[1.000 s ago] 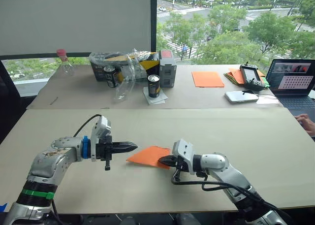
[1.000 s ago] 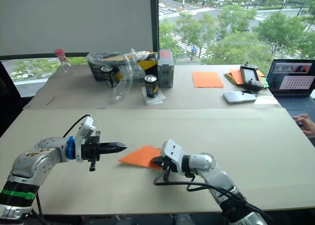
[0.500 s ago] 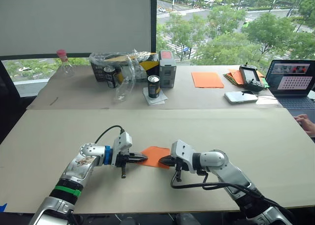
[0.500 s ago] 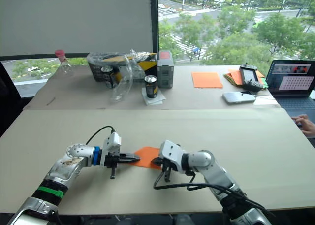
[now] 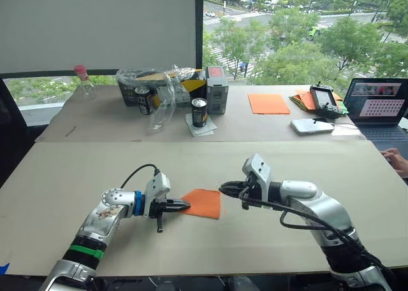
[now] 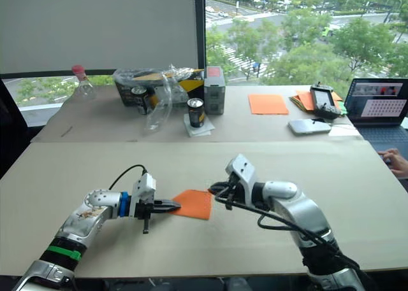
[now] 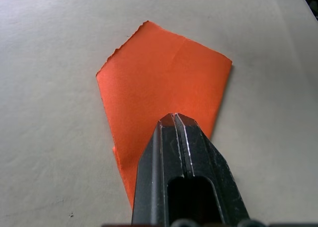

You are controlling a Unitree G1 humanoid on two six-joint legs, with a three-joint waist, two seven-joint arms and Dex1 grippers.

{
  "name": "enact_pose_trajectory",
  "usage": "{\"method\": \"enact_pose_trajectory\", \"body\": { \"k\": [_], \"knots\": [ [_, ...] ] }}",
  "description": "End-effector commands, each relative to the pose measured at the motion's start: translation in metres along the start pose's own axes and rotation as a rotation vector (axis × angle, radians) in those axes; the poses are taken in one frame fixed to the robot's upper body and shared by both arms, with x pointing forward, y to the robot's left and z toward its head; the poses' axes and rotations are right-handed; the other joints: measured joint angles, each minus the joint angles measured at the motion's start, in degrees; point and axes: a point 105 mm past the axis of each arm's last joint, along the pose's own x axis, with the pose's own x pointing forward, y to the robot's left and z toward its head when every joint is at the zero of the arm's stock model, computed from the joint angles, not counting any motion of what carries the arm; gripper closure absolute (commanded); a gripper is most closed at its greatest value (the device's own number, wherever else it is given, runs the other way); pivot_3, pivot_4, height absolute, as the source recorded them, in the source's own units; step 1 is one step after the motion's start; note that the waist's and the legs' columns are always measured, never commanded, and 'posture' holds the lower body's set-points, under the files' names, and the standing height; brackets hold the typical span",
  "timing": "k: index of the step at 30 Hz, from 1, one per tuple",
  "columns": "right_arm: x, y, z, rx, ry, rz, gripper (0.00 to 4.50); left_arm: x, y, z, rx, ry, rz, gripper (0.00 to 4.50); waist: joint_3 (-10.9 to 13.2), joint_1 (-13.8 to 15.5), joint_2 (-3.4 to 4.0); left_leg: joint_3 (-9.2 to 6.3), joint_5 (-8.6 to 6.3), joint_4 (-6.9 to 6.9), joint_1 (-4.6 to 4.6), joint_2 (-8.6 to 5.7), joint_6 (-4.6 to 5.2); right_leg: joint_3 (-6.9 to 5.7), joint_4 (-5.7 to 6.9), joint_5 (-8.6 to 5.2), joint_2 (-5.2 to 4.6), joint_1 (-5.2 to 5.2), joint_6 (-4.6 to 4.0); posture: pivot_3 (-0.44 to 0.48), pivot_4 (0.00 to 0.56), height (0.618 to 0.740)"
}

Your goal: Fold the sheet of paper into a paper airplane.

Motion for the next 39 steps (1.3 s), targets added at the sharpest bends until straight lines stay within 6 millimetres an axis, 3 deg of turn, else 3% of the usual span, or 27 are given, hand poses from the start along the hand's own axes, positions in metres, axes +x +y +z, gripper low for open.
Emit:
{"method": "enact_pose_trajectory", "body": {
  "k": [1,2,6,10,18,26,29,34,39],
  "knots": [
    [0.0,-0.008,0.002,0.111,-0.019,-0.004,2.12,0.001,-0.004,-0.022,-0.091,0.052,0.008,4.5,0.0,0.0,0.0,0.0,0.0,0.0,0.0,0.0,0.0,0.0,0.01,0.0,0.0,0.0,0.0,0.0,0.15,0.715],
    [0.003,-0.01,0.001,0.16,-0.023,0.005,1.85,0.001,-0.005,-0.023,-0.094,0.054,0.006,4.5,0.0,0.0,0.01,0.0,0.0,0.0,0.01,0.0,0.0,0.0,0.02,0.0,0.0,0.0,0.0,0.0,0.15,0.715],
    [0.019,-0.012,-0.007,0.203,0.039,0.055,1.85,-0.001,-0.007,-0.029,-0.108,0.066,0.006,4.5,0.0,-0.2,0.06,0.0,0.0,0.0,0.02,0.01,0.0,0.01,0.06,0.0,0.01,-0.02,0.0,0.0,0.15,0.715],
    [0.028,-0.011,0.0,0.259,0.012,0.106,1.85,-0.003,-0.007,-0.03,-0.114,0.069,0.013,4.5,0.0,-0.2,0.07,0.01,-0.01,0.0,0.01,0.01,0.02,0.01,0.02,0.0,0.01,-0.03,0.0,0.0,0.15,0.715],
    [0.031,0.002,-0.004,0.279,0.038,0.202,1.85,-0.005,-0.009,-0.031,-0.123,0.065,0.021,4.5,0.0,-0.3,0.08,0.01,-0.02,-0.01,0.01,0.02,0.04,0.01,0.02,0.0,0.02,-0.04,0.0,0.0,0.15,0.715],
    [0.033,-0.001,-0.001,0.291,0.023,0.209,1.85,-0.005,-0.011,-0.031,-0.135,0.053,0.038,4.5,0.0,-0.3,0.09,0.01,-0.02,-0.01,0.01,0.02,0.04,0.01,0.01,0.0,0.02,-0.03,0.01,0.0,0.15,0.715],
    [0.034,-0.001,0.001,0.286,0.019,0.217,2.63,-0.007,-0.012,-0.032,-0.138,0.055,0.045,4.5,0.0,-0.3,0.09,0.0,-0.02,-0.01,0.01,0.02,0.04,0.01,0.01,0.0,0.02,-0.04,0.01,0.0,0.15,0.715],
    [0.031,0.004,0.006,0.232,0.005,0.244,4.37,-0.008,-0.011,-0.032,-0.142,0.057,0.048,4.5,0.0,-0.3,0.09,0.01,-0.02,-0.01,0.0,0.02,0.04,0.01,-0.01,-0.01,0.02,-0.04,0.01,0.0,0.15,0.715],
    [0.026,0.016,0.008,0.128,0.004,0.247,4.45,-0.009,-0.011,-0.033,-0.146,0.059,0.049,4.5,0.0,-0.3,0.09,0.0,-0.03,-0.01,0.0,0.02,0.05,0.01,-0.02,-0.02,0.02,-0.03,0.03,0.0,0.15,0.715]
  ]
}}
